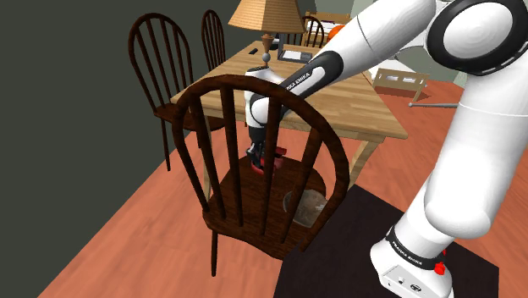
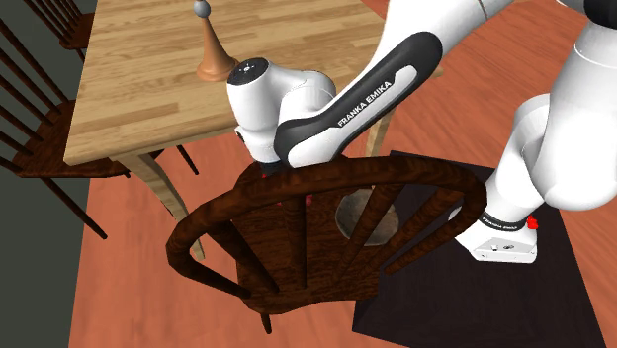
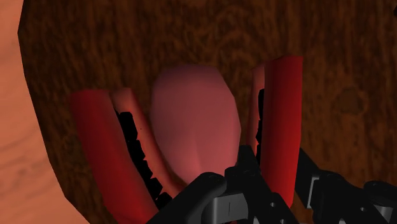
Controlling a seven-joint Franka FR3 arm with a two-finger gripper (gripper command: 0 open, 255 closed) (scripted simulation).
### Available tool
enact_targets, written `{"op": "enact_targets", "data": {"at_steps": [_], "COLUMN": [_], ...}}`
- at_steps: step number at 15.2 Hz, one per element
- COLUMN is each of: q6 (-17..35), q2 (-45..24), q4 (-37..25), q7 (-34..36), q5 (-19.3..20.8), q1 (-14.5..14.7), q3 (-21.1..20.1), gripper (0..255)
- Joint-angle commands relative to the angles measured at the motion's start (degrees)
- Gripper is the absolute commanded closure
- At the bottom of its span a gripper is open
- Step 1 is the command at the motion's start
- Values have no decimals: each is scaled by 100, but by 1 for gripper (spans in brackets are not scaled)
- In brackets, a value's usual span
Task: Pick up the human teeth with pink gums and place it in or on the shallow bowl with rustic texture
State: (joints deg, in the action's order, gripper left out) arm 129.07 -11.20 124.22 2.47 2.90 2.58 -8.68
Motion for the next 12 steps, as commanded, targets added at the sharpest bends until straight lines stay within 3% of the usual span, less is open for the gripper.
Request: {"op": "enact_targets", "data": {"at_steps": [1,7,12], "q6": [-149,-568,-390], "q2": [111,386,1465], "q4": [-40,-189,1054], "q7": [-17,-62,-56], "q5": [-25,-87,-311], "q1": [-3,-13,47], "q3": [-8,-20,-104], "gripper": [255,255,255]}}
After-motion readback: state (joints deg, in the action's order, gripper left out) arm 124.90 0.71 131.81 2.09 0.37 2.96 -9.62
